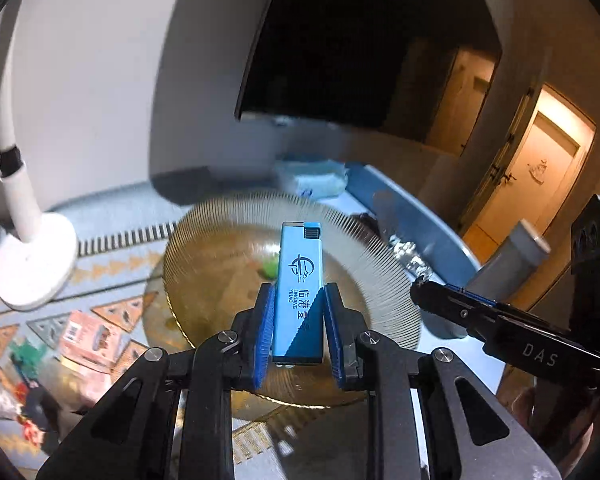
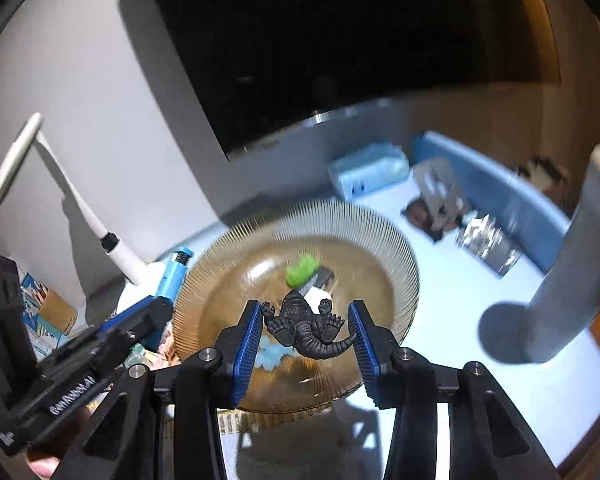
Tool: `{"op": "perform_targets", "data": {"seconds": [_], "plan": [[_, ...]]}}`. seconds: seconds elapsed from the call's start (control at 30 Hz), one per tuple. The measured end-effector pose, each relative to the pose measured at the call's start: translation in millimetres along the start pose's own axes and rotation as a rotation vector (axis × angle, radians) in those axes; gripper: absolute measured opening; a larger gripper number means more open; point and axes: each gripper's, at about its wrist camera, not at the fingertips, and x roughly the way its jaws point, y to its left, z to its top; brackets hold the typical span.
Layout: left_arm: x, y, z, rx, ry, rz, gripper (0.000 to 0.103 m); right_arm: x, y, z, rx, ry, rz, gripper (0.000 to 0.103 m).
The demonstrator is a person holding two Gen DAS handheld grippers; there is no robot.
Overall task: Organize rigid objects
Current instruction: 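Carry both held objects over the glass bowl and open both grippers, then move both empty grippers back to the toy pile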
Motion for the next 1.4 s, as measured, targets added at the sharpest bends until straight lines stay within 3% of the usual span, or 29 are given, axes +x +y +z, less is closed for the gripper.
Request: {"op": "perform_targets", "data": {"seconds": [0.43,0.47,0.5,0.53,0.57,0.67,0.8,1.0,1.1,1.23,1.4], "plan": [[32,3,-7,-0.024,0.067,0.023,0.022,55,-21,-18,0.036,0.128,-0.07,0.044],[33,4,-6,-0.028,0.057,0.023,0.03,57,-22,-18,0.042,0.131,-0.077,0.045],[31,5,-5,-0.034,0.05,0.027,0.046,57,-24,-18,0.049,0.133,-0.087,0.046],[27,8,-4,-0.042,0.039,0.03,0.052,57,-26,-17,0.053,0.129,-0.086,0.051],[22,9,-3,-0.046,0.024,0.029,0.056,56,-26,-16,0.056,0.126,-0.08,0.059],[2,14,3,-0.041,-0.006,0.043,0.056,40,-26,-12,0.066,0.079,-0.086,0.063],[-48,31,7,-0.097,-0.082,0.013,0.056,12,-15,-9,0.041,0.021,-0.104,0.063],[-134,49,8,-0.107,-0.239,0.058,0.056,-32,13,-8,0.024,-0.062,-0.052,0.065],[-181,65,5,-0.135,-0.308,0.096,0.056,-50,32,-10,0.002,-0.085,-0.014,0.067],[-239,95,-9,-0.187,-0.371,0.195,0.056,-69,61,-20,-0.022,-0.107,0.057,0.083],[-288,133,-35,-0.27,-0.418,0.273,0.056,-81,105,-39,-0.086,-0.116,0.113,0.084]]}}
